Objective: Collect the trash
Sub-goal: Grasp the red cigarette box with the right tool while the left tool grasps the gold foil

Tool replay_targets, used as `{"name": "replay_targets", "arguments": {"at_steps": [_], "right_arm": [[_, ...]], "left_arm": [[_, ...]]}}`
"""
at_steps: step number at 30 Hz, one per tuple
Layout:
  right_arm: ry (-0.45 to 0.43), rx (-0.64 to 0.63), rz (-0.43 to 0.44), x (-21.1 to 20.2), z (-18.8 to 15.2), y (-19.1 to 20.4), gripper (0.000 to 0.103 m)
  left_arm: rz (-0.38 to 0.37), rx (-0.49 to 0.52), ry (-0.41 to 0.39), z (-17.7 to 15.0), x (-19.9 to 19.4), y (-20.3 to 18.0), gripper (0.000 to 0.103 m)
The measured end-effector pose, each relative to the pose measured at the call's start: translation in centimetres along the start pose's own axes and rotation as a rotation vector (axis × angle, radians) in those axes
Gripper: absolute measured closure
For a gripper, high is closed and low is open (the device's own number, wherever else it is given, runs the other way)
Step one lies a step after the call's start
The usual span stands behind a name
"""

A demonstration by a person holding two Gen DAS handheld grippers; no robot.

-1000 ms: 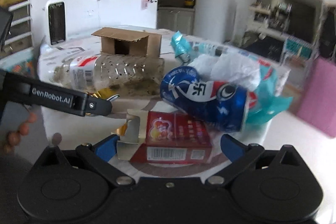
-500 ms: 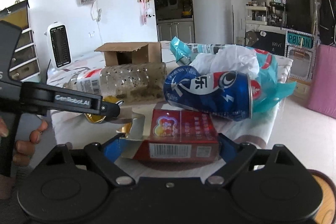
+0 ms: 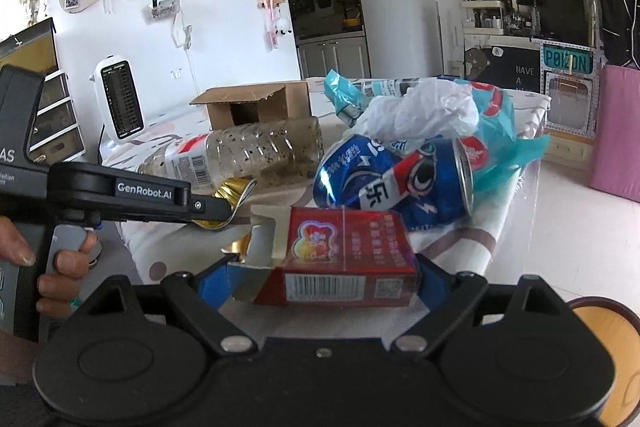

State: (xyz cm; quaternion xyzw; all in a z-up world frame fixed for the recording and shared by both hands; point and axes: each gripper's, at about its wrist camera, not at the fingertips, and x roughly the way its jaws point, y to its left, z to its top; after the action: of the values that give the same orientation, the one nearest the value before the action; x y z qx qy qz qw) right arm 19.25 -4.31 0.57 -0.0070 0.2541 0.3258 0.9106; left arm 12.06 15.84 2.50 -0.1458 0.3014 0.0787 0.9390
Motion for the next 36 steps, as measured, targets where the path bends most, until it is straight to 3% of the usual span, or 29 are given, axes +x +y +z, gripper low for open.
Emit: {"name": "replay_targets", "arguments": {"at_steps": [11, 19, 24, 27, 29, 31, 36], "right_arm": [[-0.044, 0.015, -0.006, -2.4, 0.2, 0.0, 0.012], [-0.124, 0.059, -0.037, -5.2, 1.0, -1.2, 0.012], [-0.123, 0.073, -0.056, -5.4, 0.8, -1.7, 0.012], [-0.102, 0.065, -0.054, -4.8, 0.6, -1.5, 0.012], [-0.092, 0.061, -0.055, -4.5, 0.4, -1.4, 0.012], [-0.086, 0.064, -0.055, -4.4, 0.3, -1.6, 0.012], [-0.088, 0.081, -0.060, -4.4, 0.3, -2.1, 0.012]], "left_arm": [[-0.014, 0.020, -0.036, -1.4, -2.6, -1.3, 0.061], [-0.028, 0.045, -0.089, -0.8, -4.0, -2.5, 0.062], [-0.046, 0.049, -0.034, -1.3, -3.1, -3.3, 0.062], [-0.078, 0.051, 0.040, -2.2, -1.7, -3.7, 0.060], [-0.104, 0.078, 0.036, -2.5, -1.9, -4.1, 0.045], [-0.164, 0.072, 0.050, -2.6, -2.2, -4.0, 0.039], [-0.287, 0.076, 0.090, -3.2, -2.7, -3.9, 0.041]]}}
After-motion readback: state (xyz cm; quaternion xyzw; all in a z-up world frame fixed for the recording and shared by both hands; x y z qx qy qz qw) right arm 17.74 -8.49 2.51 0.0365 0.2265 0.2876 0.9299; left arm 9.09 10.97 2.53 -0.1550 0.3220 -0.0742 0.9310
